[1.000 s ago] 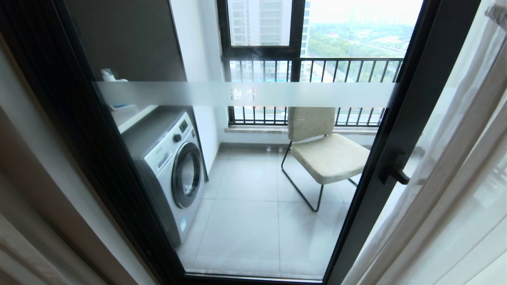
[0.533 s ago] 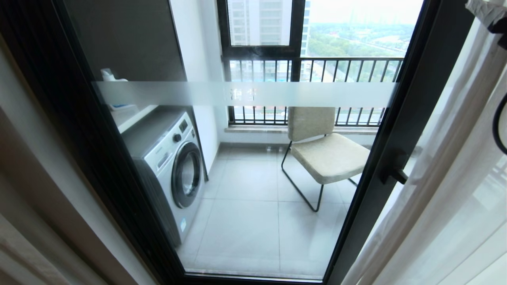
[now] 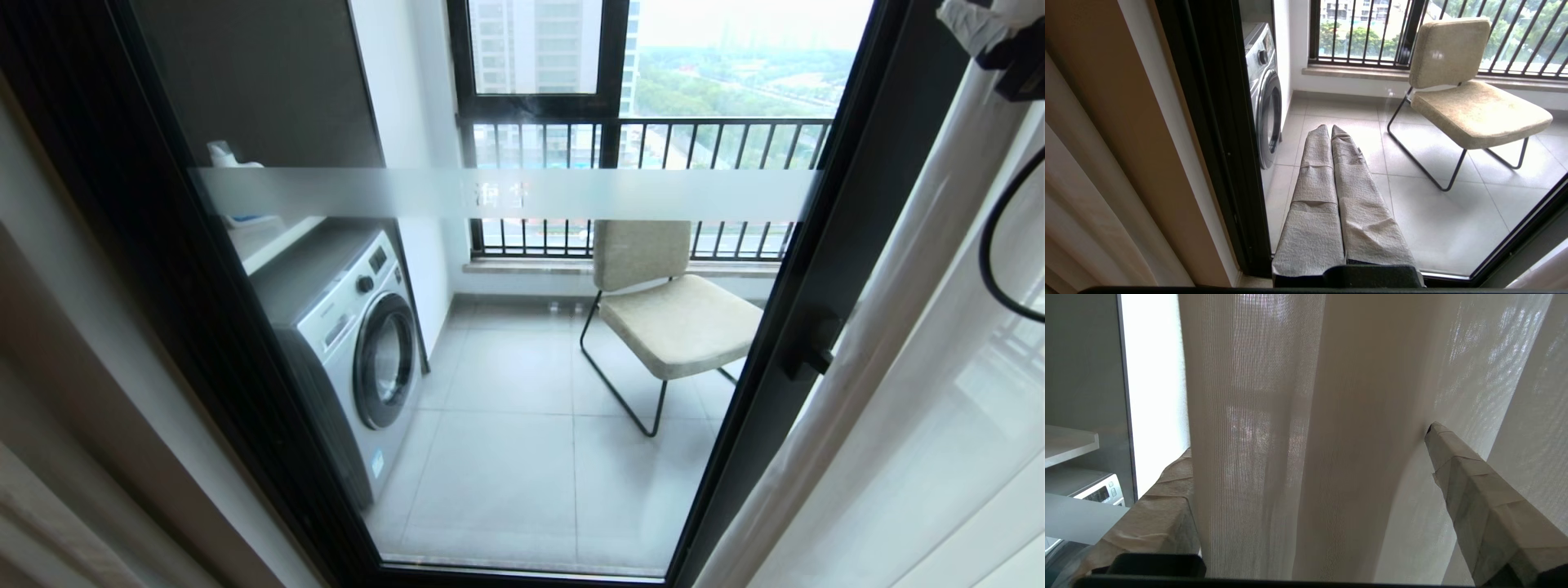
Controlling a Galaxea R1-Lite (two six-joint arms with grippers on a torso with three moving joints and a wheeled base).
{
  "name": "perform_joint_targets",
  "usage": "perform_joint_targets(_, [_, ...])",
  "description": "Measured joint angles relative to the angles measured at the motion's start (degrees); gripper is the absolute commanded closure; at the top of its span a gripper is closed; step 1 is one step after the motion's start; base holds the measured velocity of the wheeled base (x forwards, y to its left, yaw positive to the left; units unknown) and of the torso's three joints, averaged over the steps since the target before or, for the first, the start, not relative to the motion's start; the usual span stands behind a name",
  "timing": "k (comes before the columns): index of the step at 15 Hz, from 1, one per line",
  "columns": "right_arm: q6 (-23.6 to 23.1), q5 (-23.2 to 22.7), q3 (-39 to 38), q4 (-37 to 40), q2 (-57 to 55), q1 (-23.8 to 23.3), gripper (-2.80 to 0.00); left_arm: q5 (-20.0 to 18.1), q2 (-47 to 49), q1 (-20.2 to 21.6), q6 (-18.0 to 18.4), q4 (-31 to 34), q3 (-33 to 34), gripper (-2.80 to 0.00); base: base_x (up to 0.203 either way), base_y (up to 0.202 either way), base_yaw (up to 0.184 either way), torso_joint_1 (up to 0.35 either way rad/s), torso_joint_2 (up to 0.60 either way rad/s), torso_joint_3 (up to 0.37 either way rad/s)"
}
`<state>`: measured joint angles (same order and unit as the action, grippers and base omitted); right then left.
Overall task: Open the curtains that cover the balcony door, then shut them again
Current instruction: Pull the inner curtains open on both sides
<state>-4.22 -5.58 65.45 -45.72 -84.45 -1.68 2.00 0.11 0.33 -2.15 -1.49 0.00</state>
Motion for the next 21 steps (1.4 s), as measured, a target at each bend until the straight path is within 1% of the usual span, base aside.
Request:
perform_joint_targets(1, [0.00,0.00,0.20,-0.58,-0.36,-0.02,0.00,-0.05,0.00,0.00,-0.02,0.01,0.00,0.00,0.000,0.000,0.000,0.000,0.00,0.000])
perform_joint_targets(5, [0.20,0.00,0.39,-1.85,-1.36,-0.07,0.00,-0.02,0.00,0.00,0.01,0.02,0.00,0.00,0.000,0.000,0.000,0.000,0.00,0.000])
perform_joint_targets(9, [2.52,0.01,0.46,-1.88,-1.24,-0.19,0.00,-0.02,0.00,0.00,-0.02,0.04,0.00,0.00,0.000,0.000,0.000,0.000,0.00,0.000])
perform_joint_targets(13, [3.19,0.02,-0.10,-1.15,0.40,-0.60,0.00,-0.02,0.00,0.00,0.00,0.00,0.00,0.00,0.000,0.000,0.000,0.000,0.00,0.000])
perform_joint_targets(21, [3.61,0.00,-7.76,0.33,5.86,-1.40,0.00,-0.02,0.00,0.00,-0.02,0.04,0.00,0.00,0.000,0.000,0.000,0.000,0.00,0.000])
